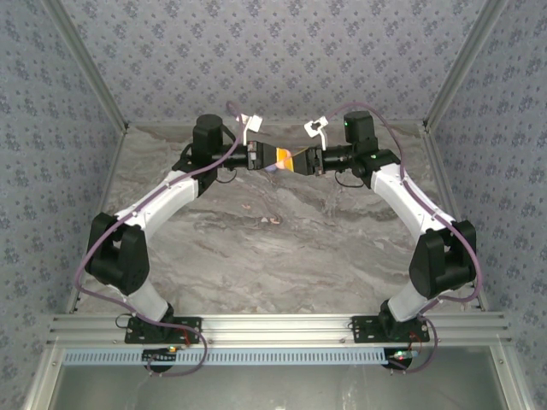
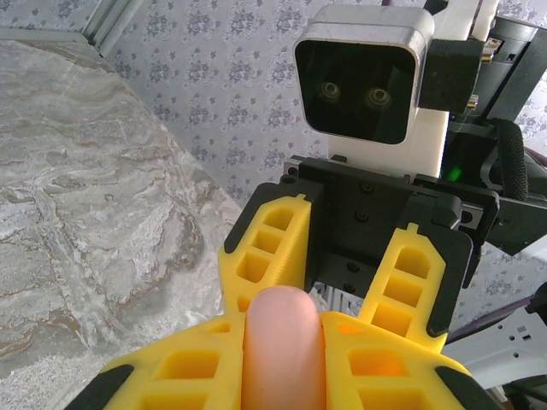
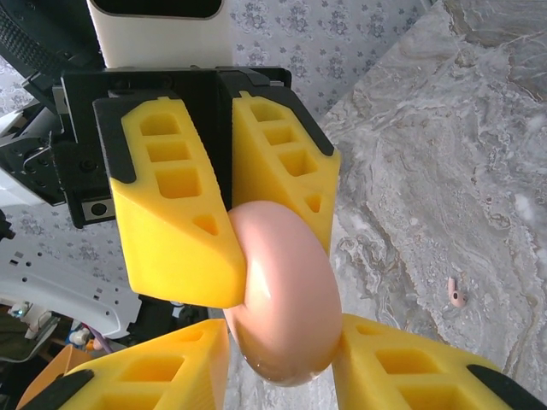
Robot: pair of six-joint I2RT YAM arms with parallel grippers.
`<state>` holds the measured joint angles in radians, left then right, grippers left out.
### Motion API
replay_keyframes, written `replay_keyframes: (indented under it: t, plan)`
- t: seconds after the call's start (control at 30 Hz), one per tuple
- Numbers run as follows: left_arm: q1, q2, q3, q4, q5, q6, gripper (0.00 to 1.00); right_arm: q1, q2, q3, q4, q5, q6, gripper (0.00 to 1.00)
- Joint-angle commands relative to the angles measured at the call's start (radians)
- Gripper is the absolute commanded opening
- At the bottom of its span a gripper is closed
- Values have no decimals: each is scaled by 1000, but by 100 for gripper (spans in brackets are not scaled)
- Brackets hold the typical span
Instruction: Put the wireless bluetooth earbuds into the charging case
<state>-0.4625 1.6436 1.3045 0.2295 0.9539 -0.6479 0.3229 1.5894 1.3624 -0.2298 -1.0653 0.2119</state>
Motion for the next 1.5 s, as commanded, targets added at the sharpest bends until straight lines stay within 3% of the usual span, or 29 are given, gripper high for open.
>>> replay_keyframes:
  t: [0.0,0.27,0.43,0.53,0.67,0.87,1.3,1.47]
  plan:
    - [-6,-28,44,33,0,6,19,14,5,33,-17,-29,-5,38]
    - [-8,-33,44,13,29,24,19,-1,6,25,31,-26,30,37]
    - [-17,-28,58,-24,50,50,19,-1,6,26,35,-44,32,26]
    - [-18,-31,59,-36,55,55,25,-5,-2,21,34,-42,32,17]
    - [-19,-43,56,-53,50,65,33,-16,-18,0,69,-30,60,15]
    - [-18,-59,44,-75,46,80,37,-30,-31,-14,99,-24,85,15]
    - [-8,-86,12,-88,1,88,35,-34,-39,-19,87,-12,84,15]
    - [-8,-88,11,-94,-1,93,26,-34,-39,-15,79,-9,81,15]
